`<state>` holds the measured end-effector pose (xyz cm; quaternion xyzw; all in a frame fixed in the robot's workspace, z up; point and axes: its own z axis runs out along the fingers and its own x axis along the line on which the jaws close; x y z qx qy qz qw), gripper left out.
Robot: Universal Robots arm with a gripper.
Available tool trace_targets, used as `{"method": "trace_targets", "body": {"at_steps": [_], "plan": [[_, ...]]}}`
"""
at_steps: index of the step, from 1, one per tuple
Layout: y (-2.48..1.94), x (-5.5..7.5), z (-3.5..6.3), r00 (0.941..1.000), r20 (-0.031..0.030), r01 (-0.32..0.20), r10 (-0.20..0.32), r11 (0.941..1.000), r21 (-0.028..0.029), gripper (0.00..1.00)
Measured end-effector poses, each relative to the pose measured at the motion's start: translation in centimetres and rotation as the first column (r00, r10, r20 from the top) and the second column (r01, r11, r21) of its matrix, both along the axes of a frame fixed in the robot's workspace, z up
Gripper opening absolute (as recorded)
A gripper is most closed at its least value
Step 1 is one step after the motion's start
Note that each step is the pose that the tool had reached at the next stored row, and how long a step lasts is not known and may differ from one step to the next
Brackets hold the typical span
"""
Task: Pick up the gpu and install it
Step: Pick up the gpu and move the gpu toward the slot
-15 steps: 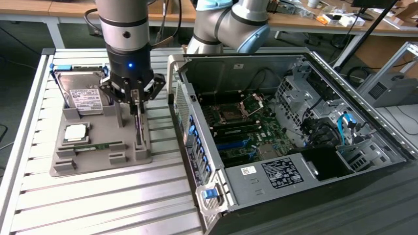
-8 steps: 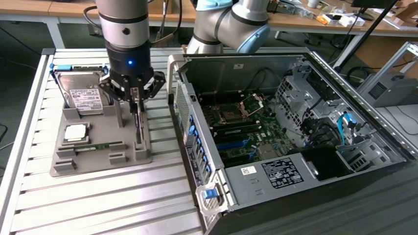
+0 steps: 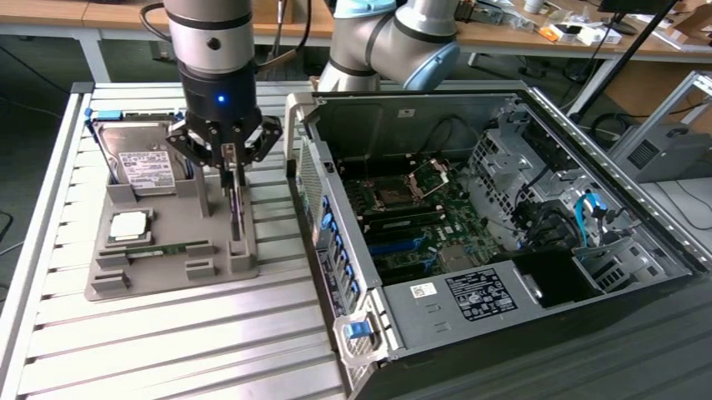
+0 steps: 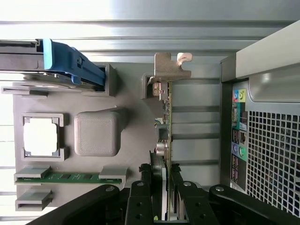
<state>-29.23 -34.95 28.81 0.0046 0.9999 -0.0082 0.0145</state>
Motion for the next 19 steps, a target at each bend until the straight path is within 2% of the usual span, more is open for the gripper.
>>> {"method": "trace_targets", "body": {"at_steps": [19], "plan": [[0.00,0.0,1.38,1.0000,0.0000,0.000,0.000,1.0000,0.0000,0.27]]}}
